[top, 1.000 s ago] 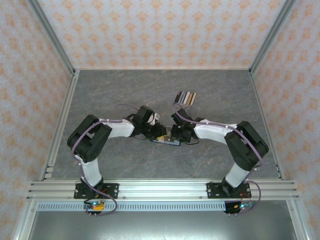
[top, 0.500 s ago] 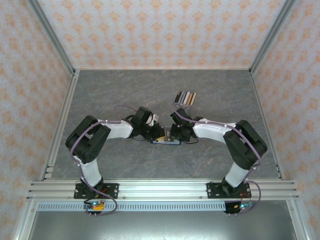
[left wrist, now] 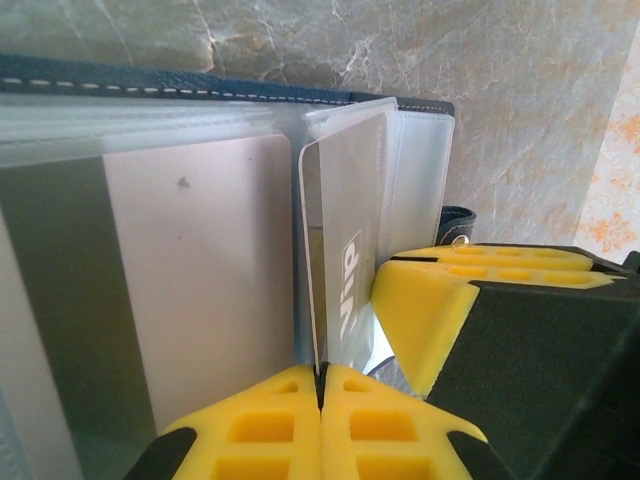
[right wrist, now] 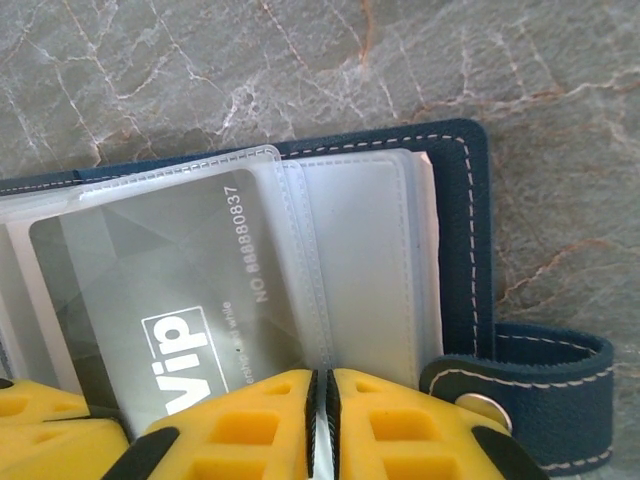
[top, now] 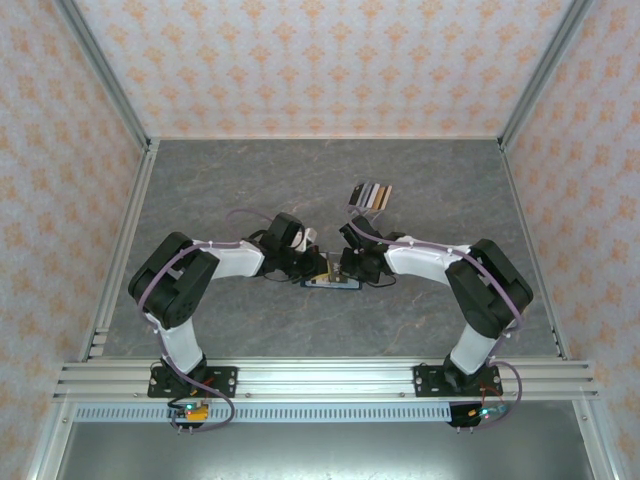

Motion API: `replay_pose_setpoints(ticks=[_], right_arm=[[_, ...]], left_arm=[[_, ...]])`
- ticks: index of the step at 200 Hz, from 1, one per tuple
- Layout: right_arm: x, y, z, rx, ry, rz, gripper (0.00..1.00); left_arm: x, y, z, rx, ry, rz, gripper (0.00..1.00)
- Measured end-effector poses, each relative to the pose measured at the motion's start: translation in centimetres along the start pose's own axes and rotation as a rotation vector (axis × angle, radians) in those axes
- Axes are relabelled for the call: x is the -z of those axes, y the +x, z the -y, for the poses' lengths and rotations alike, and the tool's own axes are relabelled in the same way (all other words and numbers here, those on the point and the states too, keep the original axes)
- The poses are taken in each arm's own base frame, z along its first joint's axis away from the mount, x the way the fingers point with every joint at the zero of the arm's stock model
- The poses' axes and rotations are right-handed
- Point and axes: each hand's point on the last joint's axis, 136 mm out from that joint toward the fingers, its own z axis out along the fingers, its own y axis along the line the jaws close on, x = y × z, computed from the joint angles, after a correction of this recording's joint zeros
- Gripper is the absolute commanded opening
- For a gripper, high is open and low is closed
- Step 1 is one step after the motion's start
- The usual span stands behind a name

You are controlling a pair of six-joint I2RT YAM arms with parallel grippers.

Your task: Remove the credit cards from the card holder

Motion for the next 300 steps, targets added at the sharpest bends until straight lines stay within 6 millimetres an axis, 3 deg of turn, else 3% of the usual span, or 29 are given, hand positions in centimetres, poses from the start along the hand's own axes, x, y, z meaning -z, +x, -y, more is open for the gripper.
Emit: replay_pose_setpoints(ticks=[77, 115, 136, 169, 189, 215, 249, 300], right_arm=[[0.0, 0.0, 0.0, 0.000, 0.001, 0.000, 0.16], [0.8, -0.1, -0.9, 0.028, -0.044, 0.001, 0.31], [2.9, -0.7, -2.4, 0.045, -0.117, 0.030, 0.45], [8.2, -2.9, -5.6, 0.056, -0.308, 0.120, 0.63], [10.4, -4.0, -7.1, 0.043, -0.420, 0.144, 0.67], [11.7, -5.0, -8.2, 0.007, -0.531, 0.126, 0.73], [13.5, -5.9, -10.2, -0.013, -0.687, 0.096, 0.72], [15.3, -5.5, -12.7, -0.017, -0.862, 0.032, 0.56]], left_arm=[[2.7, 0.4, -0.4, -0.031, -0.066, 0.023, 0.00], [5.7, 0.3, -0.5, -0.034, -0.104, 0.066, 0.00], [7.7, 0.2, 0.1, -0.043, -0.110, 0.102, 0.00], [10.1, 0.4, 1.9, -0.062, -0.083, 0.143, 0.00], [11.1, 0.1, 3.6, -0.062, -0.043, 0.168, 0.00], [12.3, -0.6, 6.0, -0.040, 0.041, 0.197, 0.00], [13.8, -1.3, 8.9, -0.018, 0.165, 0.226, 0.00], [15.1, -2.1, 11.6, 0.016, 0.291, 0.244, 0.00]])
